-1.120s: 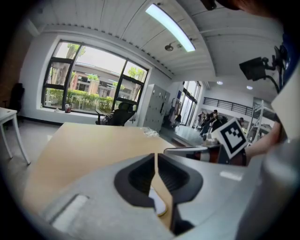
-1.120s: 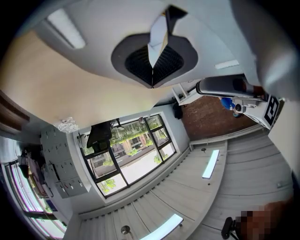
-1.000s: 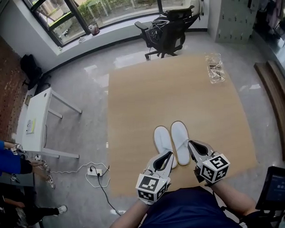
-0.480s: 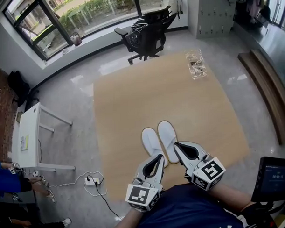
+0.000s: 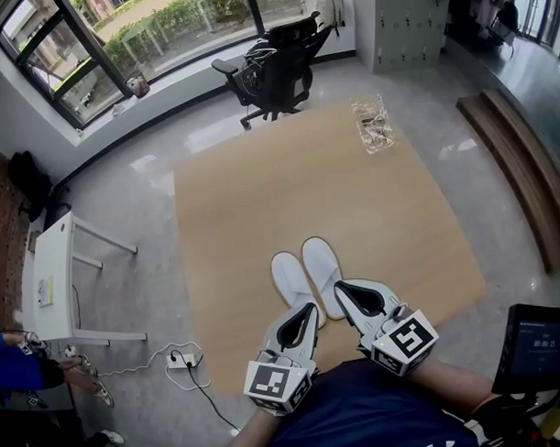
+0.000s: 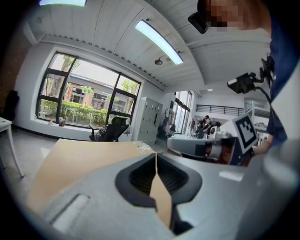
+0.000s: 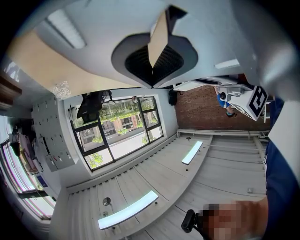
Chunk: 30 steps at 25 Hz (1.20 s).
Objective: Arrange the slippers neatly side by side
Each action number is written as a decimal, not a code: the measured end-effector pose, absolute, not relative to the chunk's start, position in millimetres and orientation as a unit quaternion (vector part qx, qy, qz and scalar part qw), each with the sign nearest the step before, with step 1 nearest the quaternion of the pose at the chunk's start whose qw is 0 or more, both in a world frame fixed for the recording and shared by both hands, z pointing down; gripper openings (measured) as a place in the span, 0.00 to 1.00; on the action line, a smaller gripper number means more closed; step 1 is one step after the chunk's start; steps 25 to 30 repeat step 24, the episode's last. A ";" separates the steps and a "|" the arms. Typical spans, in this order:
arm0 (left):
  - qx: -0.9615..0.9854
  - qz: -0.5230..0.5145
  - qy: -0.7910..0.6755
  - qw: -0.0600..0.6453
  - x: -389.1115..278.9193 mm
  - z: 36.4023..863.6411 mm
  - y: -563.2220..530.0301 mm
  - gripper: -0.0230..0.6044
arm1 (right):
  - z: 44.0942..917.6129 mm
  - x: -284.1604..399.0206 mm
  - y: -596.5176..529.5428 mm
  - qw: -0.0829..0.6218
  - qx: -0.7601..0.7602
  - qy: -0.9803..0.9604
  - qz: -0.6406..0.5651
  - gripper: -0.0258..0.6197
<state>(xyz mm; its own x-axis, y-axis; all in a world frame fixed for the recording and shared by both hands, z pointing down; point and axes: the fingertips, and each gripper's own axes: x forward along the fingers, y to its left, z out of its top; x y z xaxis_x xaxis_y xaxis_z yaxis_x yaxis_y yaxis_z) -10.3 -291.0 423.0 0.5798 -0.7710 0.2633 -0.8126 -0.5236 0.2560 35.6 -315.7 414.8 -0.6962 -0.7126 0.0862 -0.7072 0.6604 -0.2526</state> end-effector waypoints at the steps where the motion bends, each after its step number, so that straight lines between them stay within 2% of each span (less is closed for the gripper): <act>1: 0.873 0.055 -0.452 0.176 -9.6 424.0 -291.0 0.05 | 414.8 34.7 -315.6 0.009 -0.387 0.912 -0.135 0.06; 17: 0.867 0.051 -0.467 0.164 -27.6 422.1 -301.8 0.05 | 414.4 16.4 -321.1 -0.017 -0.370 0.919 -0.139 0.06; 30: 0.875 0.062 -0.448 0.172 -1.2 428.2 -289.2 0.05 | 409.7 35.5 -313.1 -0.008 -0.379 0.918 -0.120 0.06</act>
